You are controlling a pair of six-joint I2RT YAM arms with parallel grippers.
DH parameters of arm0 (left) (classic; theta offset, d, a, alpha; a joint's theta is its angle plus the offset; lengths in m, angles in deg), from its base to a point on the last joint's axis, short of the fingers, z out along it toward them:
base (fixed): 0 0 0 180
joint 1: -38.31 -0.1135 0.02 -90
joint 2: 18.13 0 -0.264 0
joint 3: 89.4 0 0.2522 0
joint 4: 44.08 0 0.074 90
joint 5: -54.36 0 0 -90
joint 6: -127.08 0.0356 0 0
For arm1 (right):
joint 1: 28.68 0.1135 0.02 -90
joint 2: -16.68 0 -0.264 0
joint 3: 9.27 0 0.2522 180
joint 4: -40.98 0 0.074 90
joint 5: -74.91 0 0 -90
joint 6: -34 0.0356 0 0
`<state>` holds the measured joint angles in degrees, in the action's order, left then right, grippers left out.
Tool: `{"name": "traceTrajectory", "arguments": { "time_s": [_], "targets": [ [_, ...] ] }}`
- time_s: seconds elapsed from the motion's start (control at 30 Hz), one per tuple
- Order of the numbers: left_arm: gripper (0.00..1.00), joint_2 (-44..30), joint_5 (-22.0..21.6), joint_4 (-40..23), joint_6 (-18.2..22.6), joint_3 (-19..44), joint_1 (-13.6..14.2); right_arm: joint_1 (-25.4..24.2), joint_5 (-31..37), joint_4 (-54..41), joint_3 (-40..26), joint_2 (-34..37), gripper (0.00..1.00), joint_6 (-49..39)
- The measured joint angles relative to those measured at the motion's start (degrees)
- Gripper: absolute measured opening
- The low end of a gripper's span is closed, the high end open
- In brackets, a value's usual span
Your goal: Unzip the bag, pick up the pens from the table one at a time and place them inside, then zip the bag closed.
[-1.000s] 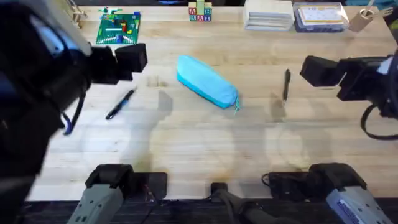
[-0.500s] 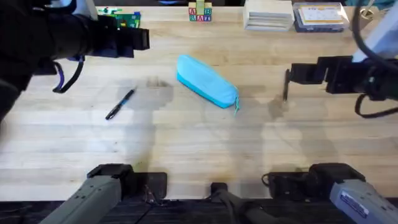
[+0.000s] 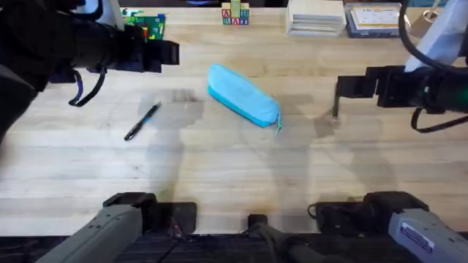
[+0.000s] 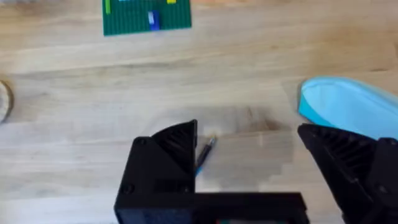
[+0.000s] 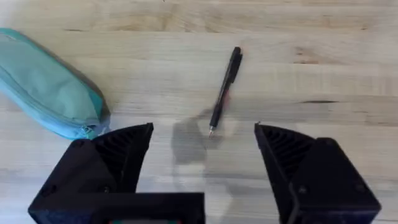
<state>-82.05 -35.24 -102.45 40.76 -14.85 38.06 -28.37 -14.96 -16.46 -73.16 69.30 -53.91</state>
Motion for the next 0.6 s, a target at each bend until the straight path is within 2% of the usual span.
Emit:
{"name": "traceTrajectory", "arguments": {
  "time_s": [0.27, 0.37, 0.47, 0.5, 0.6],
  "targets": [
    [0.993, 0.0, 0.54, 0.22, 0.0, 0.01, 0.0, 0.01, 0.01, 0.0, 0.0, 0.0, 0.996, -0.02],
    [0.99, 0.01, 1.96, 0.22, 1.04, 0.01, 0.0, 0.01, -0.01, 0.0, 0.0, -0.02, 0.996, -0.02],
    [0.991, 0.0, 6.25, 0.23, 5.47, 0.01, 0.0, 0.01, 0.0, 0.0, 0.0, 0.0, 0.996, -0.02],
    [0.991, 0.01, 11.22, 0.24, 10.8, 0.01, -0.1, 0.01, -0.01, 0.0, -0.02, -0.01, 0.996, -0.02],
    [0.992, 0.0, 16.33, 0.22, 15.13, 0.01, -1.44, 0.01, 0.0, -0.01, -0.02, 0.0, 0.997, -0.02]
  ]
}}
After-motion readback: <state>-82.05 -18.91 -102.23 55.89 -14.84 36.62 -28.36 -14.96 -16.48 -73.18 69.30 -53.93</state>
